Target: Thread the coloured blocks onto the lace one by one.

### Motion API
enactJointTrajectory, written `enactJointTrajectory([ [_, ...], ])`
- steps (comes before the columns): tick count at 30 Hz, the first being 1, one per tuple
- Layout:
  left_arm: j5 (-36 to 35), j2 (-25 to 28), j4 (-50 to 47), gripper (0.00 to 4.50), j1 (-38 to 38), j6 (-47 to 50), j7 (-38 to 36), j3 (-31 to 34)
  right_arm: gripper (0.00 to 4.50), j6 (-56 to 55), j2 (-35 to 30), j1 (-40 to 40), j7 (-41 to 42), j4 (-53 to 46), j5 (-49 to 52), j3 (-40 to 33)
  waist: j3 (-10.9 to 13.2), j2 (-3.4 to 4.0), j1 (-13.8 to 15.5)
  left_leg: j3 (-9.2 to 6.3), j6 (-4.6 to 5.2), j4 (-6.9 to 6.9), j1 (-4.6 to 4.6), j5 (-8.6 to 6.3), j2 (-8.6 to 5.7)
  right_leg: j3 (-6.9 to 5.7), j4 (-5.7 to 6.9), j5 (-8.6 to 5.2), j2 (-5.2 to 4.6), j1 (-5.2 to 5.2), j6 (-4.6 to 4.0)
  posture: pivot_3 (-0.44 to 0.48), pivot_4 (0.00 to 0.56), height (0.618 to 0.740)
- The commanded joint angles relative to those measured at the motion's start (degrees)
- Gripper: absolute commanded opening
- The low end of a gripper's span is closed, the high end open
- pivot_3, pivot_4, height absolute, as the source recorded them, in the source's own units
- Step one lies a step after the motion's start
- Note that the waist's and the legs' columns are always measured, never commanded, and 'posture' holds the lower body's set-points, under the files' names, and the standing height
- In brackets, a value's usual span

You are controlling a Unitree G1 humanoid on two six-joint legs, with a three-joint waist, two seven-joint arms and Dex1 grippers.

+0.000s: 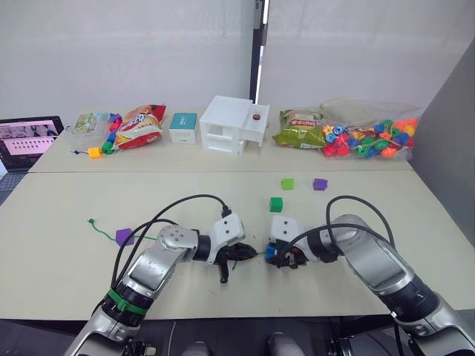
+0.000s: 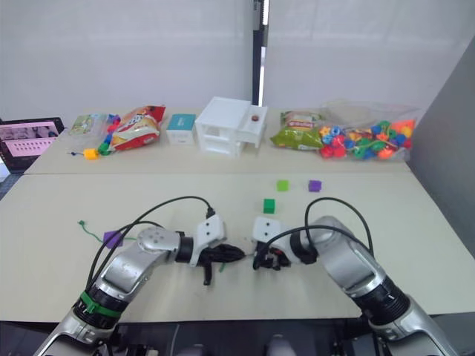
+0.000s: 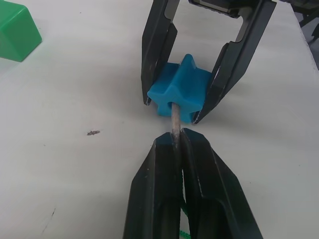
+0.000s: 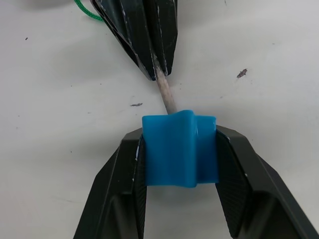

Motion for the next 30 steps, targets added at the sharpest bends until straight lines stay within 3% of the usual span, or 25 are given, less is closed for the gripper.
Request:
enactJointTrajectory([
  [1, -2.6, -2.2, -2.2, 0.0, -2.0, -0.9, -1.2, -0.9, 1.36, -4.3, 1.3, 0.7, 1.3, -0.5, 3.0, 0.9, 0.0, 0.0, 0.0, 0.0, 0.0, 0.0, 0.0, 0.0, 0.0, 0.0, 0.0, 0.0, 0.0, -0.01, 0.0, 0.0, 0.15, 0.74],
  [2, -2.6, -2.2, -2.1, 0.0, -2.2, -1.0, -1.3, -0.7, 1.36, -4.7, 1.2, 1.0, 1.6, -0.4, 3.1, 0.8, 0.0, 0.0, 0.0, 0.0, 0.0, 0.0, -0.01, 0.0, 0.0, 0.0, 0.0, 0.0, 0.0, -0.02, 0.0, 0.0, 0.15, 0.74],
  [8, -2.4, -1.2, -1.4, 1.96, -2.4, -2.1, -2.1, -0.1, 1.36, -6.9, 1.2, 1.6, 2.0, 1.3, 3.6, 0.5, 0.0, 0.0, -0.1, 0.01, 0.0, -0.01, -0.07, 0.0, -0.01, 0.01, 0.03, 0.0, -0.01, -0.1, 0.0, 0.0, 0.15, 0.74],
  [11, -2.2, -0.5, -1.4, 2.55, -2.5, -2.8, -2.1, -0.1, 1.36, -7.6, 1.1, 1.5, 1.9, 2.0, 3.6, 0.6, 0.0, 0.0, 0.0, 0.0, 0.0, -0.02, -0.06, 0.0, 0.0, 0.01, 0.02, 0.0, 0.0, -0.1, 0.0, 0.0, 0.15, 0.74],
  [14, -2.6, 0.9, -2.4, 3.55, -2.3, -2.3, -2.7, 0.2, 1.36, -7.8, 0.9, 1.5, 2.0, 2.5, 3.4, 0.7, 0.0, 0.0, -0.1, 0.0, 0.0, -0.02, -0.06, 0.0, 0.0, 0.01, 0.02, 0.0, 0.0, -0.1, 0.0, 0.0, 0.15, 0.74],
  [24, -3.6, 9.4, -4.2, 3.55, 2.5, -3.4, -3.9, 4.3, 1.36, -7.8, 0.5, 1.6, 1.2, 2.9, 3.5, 0.0, 0.0, 0.0, -0.5, -0.01, 0.0, -0.04, -0.07, 0.0, 0.0, 0.01, 0.03, 0.0, 0.0, -0.14, 0.0, 0.0, 0.15, 0.74],
  [30, -3.0, 9.8, -3.7, 3.55, 5.0, -5.3, -3.5, 3.6, 1.36, -7.7, 0.1, 1.6, 1.0, 2.8, 4.2, 0.0, 0.0, 0.0, -0.5, -0.01, 0.0, -0.04, -0.07, 0.0, 0.0, 0.0, 0.02, 0.0, -0.01, -0.13, 0.0, 0.0, 0.15, 0.74],
])
